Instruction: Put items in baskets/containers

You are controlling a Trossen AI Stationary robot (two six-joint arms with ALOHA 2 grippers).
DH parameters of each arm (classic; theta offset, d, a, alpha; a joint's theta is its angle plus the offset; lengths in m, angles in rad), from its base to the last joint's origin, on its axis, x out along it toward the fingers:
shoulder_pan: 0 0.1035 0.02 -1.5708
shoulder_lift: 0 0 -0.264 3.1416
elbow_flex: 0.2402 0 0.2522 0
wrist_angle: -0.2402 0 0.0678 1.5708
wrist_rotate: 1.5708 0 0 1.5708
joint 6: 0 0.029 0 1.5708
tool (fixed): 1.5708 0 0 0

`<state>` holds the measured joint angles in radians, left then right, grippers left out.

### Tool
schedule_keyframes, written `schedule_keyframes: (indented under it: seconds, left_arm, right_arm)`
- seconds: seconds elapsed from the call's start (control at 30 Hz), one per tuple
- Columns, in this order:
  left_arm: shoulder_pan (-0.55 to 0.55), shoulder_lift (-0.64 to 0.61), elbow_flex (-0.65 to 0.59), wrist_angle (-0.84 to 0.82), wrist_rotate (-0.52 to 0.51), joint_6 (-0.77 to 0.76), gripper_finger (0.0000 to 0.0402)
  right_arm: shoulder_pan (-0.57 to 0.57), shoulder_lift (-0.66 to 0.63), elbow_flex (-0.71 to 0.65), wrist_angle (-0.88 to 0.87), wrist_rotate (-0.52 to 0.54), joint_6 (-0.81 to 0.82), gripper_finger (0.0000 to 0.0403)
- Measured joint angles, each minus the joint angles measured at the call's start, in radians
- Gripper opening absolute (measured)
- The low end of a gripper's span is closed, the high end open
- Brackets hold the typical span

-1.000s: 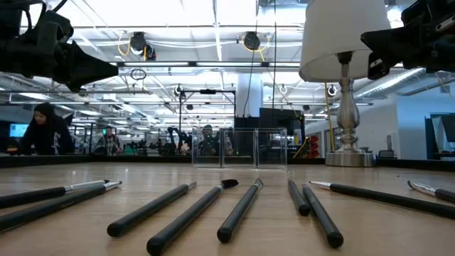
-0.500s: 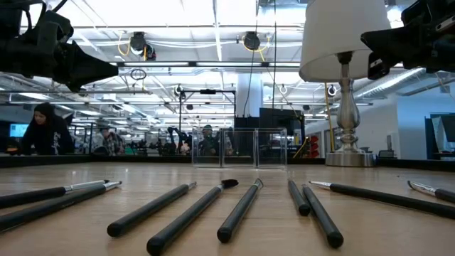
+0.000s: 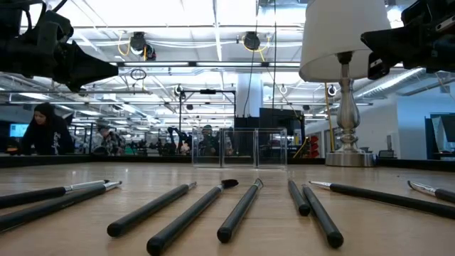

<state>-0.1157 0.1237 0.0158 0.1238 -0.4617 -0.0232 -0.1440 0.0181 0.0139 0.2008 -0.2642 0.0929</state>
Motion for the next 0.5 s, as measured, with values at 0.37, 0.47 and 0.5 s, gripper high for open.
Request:
schedule_keyframes:
  seconds: [0.37,0.47,0.5]
  left_arm:
    - [0.000,0.000,0.000,0.000,0.000,0.000,0.0065]
    - [0.000,0.000,0.000,0.000,0.000,0.000,0.0065]
    - [0.000,0.000,0.000,0.000,0.000,0.000,0.0065]
  right_arm:
    - [0.000,0.000,0.000,0.000,0.000,0.000,0.0000]
    - [0.000,0.000,0.000,0.000,0.000,0.000,0.0000]
    - [0.000,0.000,0.000,0.000,0.000,0.000,0.0000]
